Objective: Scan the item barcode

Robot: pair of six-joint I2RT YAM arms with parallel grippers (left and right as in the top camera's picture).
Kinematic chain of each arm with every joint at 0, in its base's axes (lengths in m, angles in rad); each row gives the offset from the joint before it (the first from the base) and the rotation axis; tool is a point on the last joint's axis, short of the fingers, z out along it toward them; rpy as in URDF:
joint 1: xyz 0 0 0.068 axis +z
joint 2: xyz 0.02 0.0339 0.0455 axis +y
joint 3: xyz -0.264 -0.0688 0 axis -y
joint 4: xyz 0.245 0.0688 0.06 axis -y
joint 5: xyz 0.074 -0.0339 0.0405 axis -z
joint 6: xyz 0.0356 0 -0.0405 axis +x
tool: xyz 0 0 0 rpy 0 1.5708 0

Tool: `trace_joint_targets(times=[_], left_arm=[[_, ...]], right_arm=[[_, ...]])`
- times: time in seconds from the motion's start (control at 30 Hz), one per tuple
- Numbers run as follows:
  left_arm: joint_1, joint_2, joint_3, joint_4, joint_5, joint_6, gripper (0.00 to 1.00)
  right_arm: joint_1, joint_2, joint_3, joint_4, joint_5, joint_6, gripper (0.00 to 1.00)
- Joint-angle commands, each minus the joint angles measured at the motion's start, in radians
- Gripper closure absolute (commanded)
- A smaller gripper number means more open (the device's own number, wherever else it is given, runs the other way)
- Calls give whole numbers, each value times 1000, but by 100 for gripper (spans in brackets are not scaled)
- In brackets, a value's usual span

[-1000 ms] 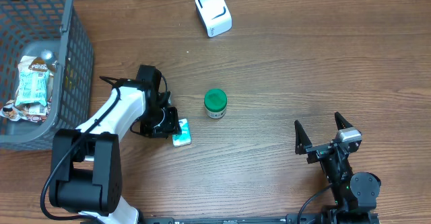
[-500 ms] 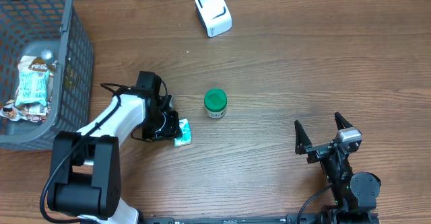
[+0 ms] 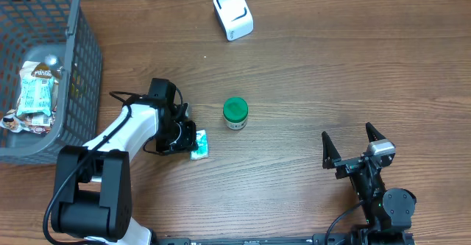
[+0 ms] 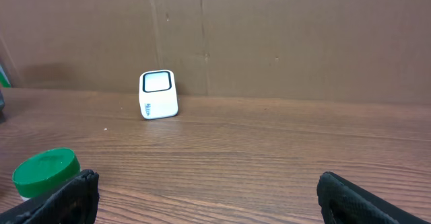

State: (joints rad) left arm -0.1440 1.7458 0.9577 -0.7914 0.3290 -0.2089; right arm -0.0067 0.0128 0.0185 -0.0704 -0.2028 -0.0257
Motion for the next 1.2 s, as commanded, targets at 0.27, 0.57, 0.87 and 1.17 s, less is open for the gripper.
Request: trace_joint_targets(times=[0.27, 0.57, 0.87, 1.17], left_arm=[[-56, -98, 87, -142, -357, -70, 96], [-310, -104, 87, -193, -742, -215, 96], [-566, -88, 87, -195, -1002, -253, 96], [-586, -3, 85, -200, -1008, -252, 96]], right_arm=[[-4, -10, -11, 5, -1, -2, 0], [-4, -10, -11, 5, -1, -2, 0], [-4, -10, -11, 5, -1, -2, 0], [-4, -10, -11, 5, -1, -2, 0]])
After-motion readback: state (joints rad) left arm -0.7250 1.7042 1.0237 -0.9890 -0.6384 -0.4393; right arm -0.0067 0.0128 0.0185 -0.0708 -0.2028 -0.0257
